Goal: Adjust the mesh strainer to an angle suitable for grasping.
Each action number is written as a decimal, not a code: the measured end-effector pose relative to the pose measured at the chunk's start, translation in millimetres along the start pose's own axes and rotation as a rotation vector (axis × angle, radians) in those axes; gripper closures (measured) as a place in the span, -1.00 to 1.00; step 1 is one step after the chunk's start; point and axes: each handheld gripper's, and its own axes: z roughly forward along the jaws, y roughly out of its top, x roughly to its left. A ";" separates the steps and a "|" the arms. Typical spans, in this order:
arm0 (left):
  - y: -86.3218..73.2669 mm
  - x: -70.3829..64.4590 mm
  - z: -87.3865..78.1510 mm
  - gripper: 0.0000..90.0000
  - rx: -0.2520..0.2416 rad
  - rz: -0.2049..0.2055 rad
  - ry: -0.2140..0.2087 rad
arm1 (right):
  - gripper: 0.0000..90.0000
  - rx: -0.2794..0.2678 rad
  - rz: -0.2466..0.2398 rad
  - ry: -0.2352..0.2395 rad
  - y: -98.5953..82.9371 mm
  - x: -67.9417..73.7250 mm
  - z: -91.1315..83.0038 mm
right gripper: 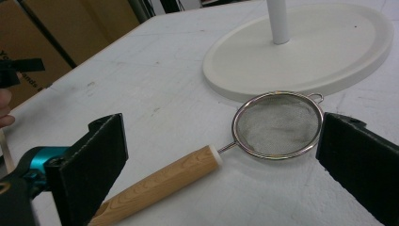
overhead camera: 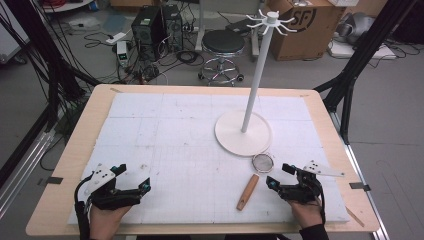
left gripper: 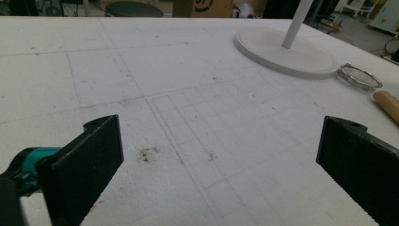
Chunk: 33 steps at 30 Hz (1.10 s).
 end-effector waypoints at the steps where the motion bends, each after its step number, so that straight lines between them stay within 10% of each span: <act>1: 0.0 0.0 0.0 -0.96 0.000 0.000 0.000 | -0.96 0.000 -0.003 0.001 0.0 0.6 0.5; 6: -0.1 -0.5 0.2 -0.96 -0.002 0.001 -0.004 | -0.95 0.002 -0.005 0.004 0.0 2.7 0.9; 33: -0.7 -2.0 0.2 -0.96 0.002 0.012 -0.003 | 0.90 0.141 -0.043 0.081 -3.0 5.6 10.6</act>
